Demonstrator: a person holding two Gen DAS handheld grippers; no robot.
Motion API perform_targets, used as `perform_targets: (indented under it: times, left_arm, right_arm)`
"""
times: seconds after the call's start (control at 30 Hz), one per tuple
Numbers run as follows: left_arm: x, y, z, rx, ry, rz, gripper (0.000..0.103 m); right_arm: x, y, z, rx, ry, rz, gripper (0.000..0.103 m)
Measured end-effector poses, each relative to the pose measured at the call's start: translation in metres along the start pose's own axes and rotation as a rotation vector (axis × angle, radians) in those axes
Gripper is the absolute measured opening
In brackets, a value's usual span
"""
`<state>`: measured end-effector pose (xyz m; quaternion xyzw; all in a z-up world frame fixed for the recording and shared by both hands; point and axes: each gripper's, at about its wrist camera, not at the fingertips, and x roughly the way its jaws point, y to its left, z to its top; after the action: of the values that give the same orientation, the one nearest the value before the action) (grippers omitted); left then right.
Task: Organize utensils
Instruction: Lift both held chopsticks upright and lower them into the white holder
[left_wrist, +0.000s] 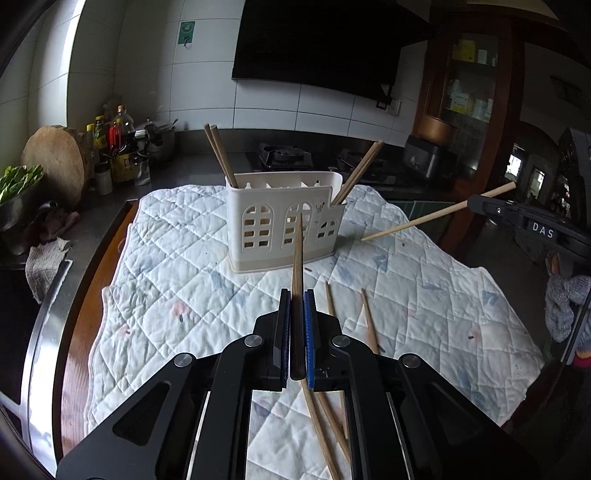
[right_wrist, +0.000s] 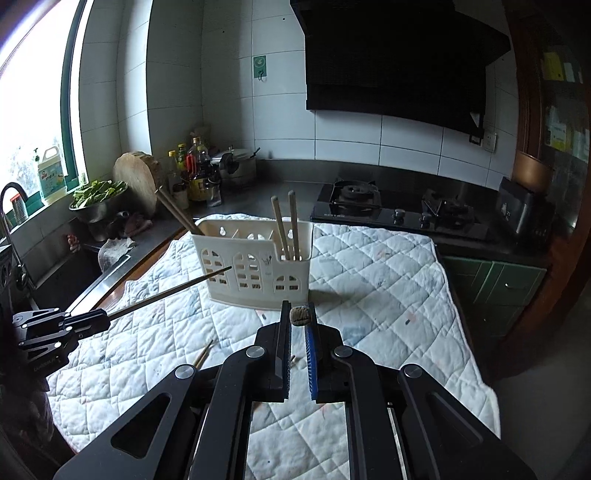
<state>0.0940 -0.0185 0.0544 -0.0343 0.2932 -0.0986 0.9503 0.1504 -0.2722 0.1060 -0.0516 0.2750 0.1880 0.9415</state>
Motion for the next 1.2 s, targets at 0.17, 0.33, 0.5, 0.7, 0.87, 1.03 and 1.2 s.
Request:
perform_targets:
  times: [0.17, 0.33, 0.5, 0.7, 0.87, 1.03, 1.2]
  left_arm:
    - [0.004, 0.003, 0.015, 0.016, 0.026, -0.018, 0.006]
    - [-0.002, 0.010, 0.027, 0.009, 0.024, -0.030, 0.006]
    - [-0.006, 0.014, 0.045, 0.004, 0.002, -0.028, 0.006]
    - [-0.008, 0.020, 0.085, -0.040, -0.049, -0.044, 0.006]
    - [-0.005, 0.018, 0.117, -0.022, -0.080, -0.029, 0.006]
    - [-0.011, 0.021, 0.144, -0.027, -0.126, -0.027, 0.006]
    - [-0.019, 0.029, 0.171, -0.031, -0.181, 0.007, 0.006]
  right_arm:
    - [0.002, -0.003, 0.019, -0.030, -0.009, -0.023, 0.007]
    - [0.000, -0.004, 0.026, -0.037, -0.024, -0.027, 0.007]
    - [0.000, -0.001, 0.031, -0.043, -0.033, -0.028, 0.007]
    - [0.004, 0.000, 0.049, -0.052, -0.043, -0.032, 0.007]
    - [0.011, -0.004, 0.067, -0.053, -0.047, -0.033, 0.007]
    - [0.024, -0.012, 0.090, -0.023, -0.026, -0.004, 0.007]
    - [0.044, -0.013, 0.107, -0.029, 0.028, 0.012, 0.007]
